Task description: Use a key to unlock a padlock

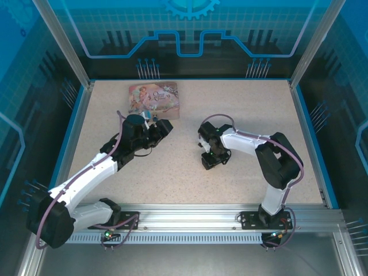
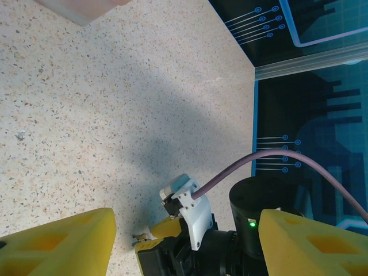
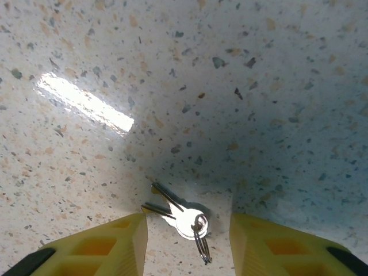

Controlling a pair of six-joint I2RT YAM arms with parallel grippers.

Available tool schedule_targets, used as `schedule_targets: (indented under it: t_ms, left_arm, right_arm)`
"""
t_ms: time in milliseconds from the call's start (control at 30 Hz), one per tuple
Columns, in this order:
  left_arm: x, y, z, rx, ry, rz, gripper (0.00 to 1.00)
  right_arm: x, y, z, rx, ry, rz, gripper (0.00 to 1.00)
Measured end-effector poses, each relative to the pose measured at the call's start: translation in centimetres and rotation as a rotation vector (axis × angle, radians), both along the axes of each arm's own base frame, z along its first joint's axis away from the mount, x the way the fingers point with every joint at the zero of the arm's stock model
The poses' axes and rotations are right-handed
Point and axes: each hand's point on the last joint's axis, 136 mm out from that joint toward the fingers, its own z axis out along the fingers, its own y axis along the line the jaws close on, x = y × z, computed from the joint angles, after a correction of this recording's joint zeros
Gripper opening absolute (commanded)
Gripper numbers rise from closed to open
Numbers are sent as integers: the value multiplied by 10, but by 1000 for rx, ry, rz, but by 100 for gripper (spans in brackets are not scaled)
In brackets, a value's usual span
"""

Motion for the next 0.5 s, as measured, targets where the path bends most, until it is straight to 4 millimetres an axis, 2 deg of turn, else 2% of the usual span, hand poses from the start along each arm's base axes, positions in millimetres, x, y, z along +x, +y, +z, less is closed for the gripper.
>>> schedule_targets:
  t_ms: [133,500]
  left_arm:
    - [0,0,0,0,0,0,68]
    - [1,2,0,2,-1,4,69]
  right_arm:
    - [0,-1,-3,-15,8,1,35]
    - [2,-2,-2,-25,0,-9,9]
